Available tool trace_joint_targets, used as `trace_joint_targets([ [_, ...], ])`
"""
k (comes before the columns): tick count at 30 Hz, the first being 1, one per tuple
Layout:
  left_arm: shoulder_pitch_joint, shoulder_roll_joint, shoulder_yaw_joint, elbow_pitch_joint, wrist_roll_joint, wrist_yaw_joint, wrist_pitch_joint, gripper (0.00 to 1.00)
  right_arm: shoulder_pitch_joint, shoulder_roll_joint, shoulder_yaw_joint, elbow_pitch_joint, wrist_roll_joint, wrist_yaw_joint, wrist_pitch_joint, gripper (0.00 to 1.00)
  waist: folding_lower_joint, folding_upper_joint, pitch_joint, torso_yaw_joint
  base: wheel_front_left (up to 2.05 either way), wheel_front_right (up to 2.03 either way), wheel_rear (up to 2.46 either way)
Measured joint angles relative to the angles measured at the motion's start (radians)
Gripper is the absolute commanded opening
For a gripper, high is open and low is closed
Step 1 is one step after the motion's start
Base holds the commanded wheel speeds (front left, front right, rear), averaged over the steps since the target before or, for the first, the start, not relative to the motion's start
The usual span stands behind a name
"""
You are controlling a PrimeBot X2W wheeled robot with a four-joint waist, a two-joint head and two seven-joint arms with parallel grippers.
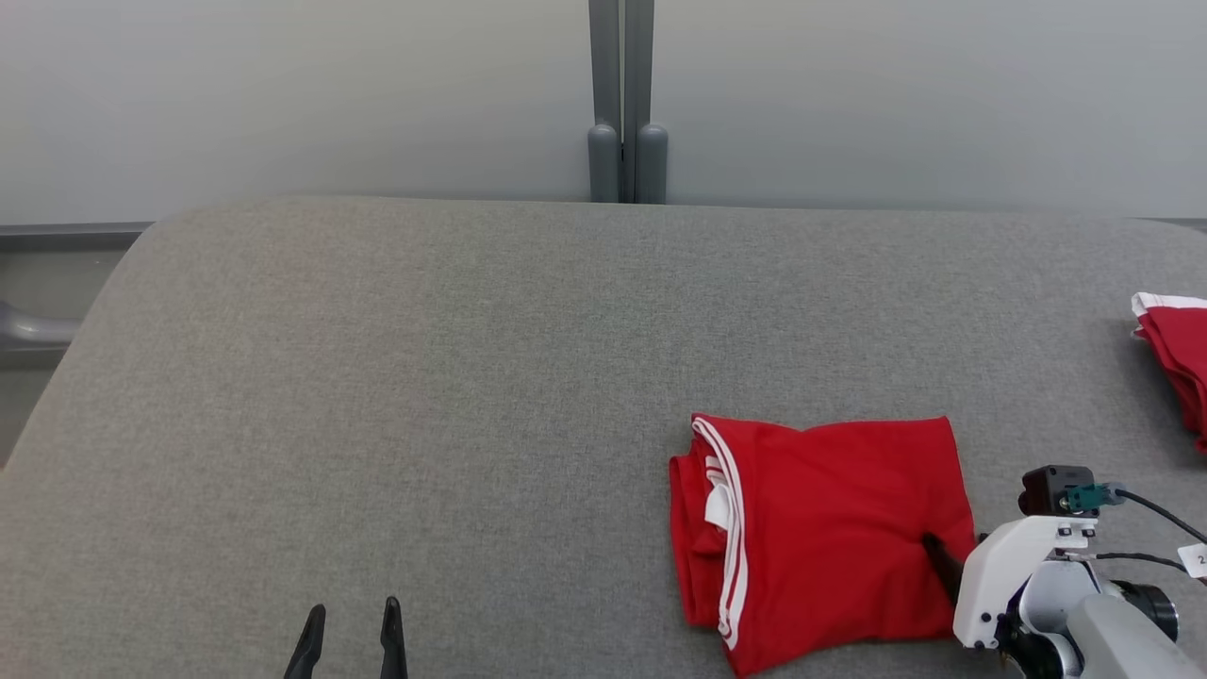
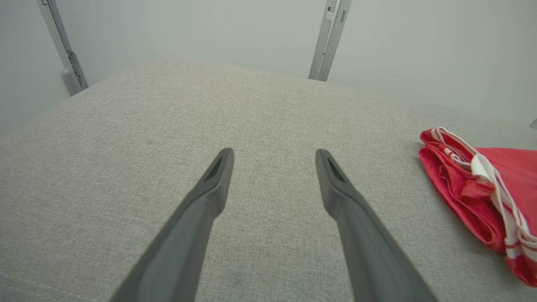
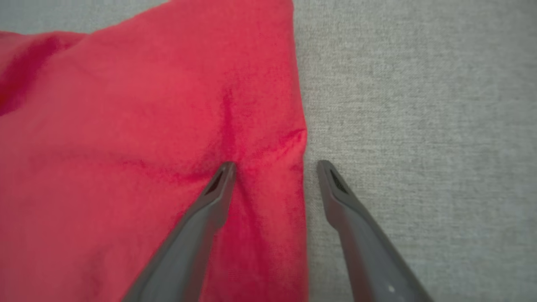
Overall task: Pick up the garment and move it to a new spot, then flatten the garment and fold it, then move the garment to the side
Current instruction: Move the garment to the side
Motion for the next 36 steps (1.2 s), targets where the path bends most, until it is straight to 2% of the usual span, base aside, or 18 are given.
trace_joint_targets([
  [1, -0.003, 0.000, -0.001, 0.000, 0.000, 0.000, 0.000, 1.00, -0.006, 0.004, 0.002, 0.007, 0.015, 0.000, 0.003, 0.17, 0.0000, 0.0000, 0.002, 0.003, 0.00, 0.00, 0.00],
  [2, -0.005, 0.000, -0.002, 0.000, 0.000, 0.001, 0.000, 1.00, -0.011, 0.007, 0.005, 0.009, 0.036, 0.000, 0.003, 0.00, 0.0000, 0.0000, 0.004, 0.007, 0.00, 0.00, 0.00],
  [6, -0.008, 0.000, 0.003, -0.007, -0.016, 0.012, 0.000, 1.00, -0.064, -0.018, 0.022, -0.015, 0.086, 0.001, -0.016, 0.00, 0.0000, 0.0000, 0.007, 0.002, 0.00, 0.00, 0.00],
  [8, -0.008, 0.000, -0.006, -0.005, -0.017, 0.011, 0.000, 1.00, -0.128, -0.071, 0.015, -0.036, 0.086, 0.001, -0.030, 0.00, 0.0000, 0.0000, 0.009, -0.011, 0.00, 0.00, 0.00],
  [13, -0.071, 0.000, -0.040, -0.013, -0.018, 0.008, 0.000, 1.00, -0.281, -0.252, -0.039, -0.055, 0.056, 0.000, -0.022, 0.00, 0.0000, 0.0000, 0.045, -0.045, 0.00, 0.00, 0.00],
  [17, -0.125, 0.000, -0.061, -0.009, -0.048, 0.001, 0.000, 1.00, -0.374, -0.334, -0.115, -0.012, 0.003, 0.000, -0.055, 0.00, 0.0000, 0.0000, 0.102, -0.062, 0.00, 0.00, 0.00],
  [26, -0.172, 0.000, -0.075, 0.015, -0.018, -0.012, 0.000, 1.00, -0.507, -0.364, -0.241, 0.126, -0.112, 0.000, -0.123, 0.00, 0.0001, 0.0000, 0.220, -0.067, 0.00, 0.00, 0.00],
  [27, -0.172, 0.000, -0.073, 0.015, -0.016, -0.012, 0.000, 1.00, -0.518, -0.366, -0.262, 0.146, -0.123, 0.000, -0.130, 0.04, 0.0001, 0.0000, 0.229, -0.067, 0.00, 0.00, 0.00],
  [28, -0.172, 0.000, -0.071, 0.015, -0.016, -0.012, 0.000, 1.00, -0.527, -0.371, -0.274, 0.162, -0.138, 0.000, -0.131, 0.38, 0.0001, 0.0000, 0.235, -0.068, 0.00, 0.00, 0.00],
  [29, -0.172, 0.000, -0.069, 0.018, -0.016, -0.012, 0.000, 1.00, -0.535, -0.379, -0.283, 0.183, -0.166, 0.000, -0.130, 1.00, 0.0001, 0.0000, 0.242, -0.069, 0.00, 0.00, 0.00],
  [32, -0.171, 0.000, -0.065, 0.023, -0.016, -0.008, 0.000, 1.00, -0.540, -0.390, -0.299, 0.237, -0.242, 0.000, -0.112, 1.00, 0.0001, 0.0000, 0.246, -0.076, 0.00, 0.00, 0.00],
  [36, -0.167, 0.000, -0.059, 0.025, -0.016, -0.007, 0.000, 1.00, -0.543, -0.421, -0.334, 0.246, -0.354, 0.000, -0.173, 1.00, 0.0001, 0.0000, 0.224, -0.086, 0.00, 0.00, 0.00],
])
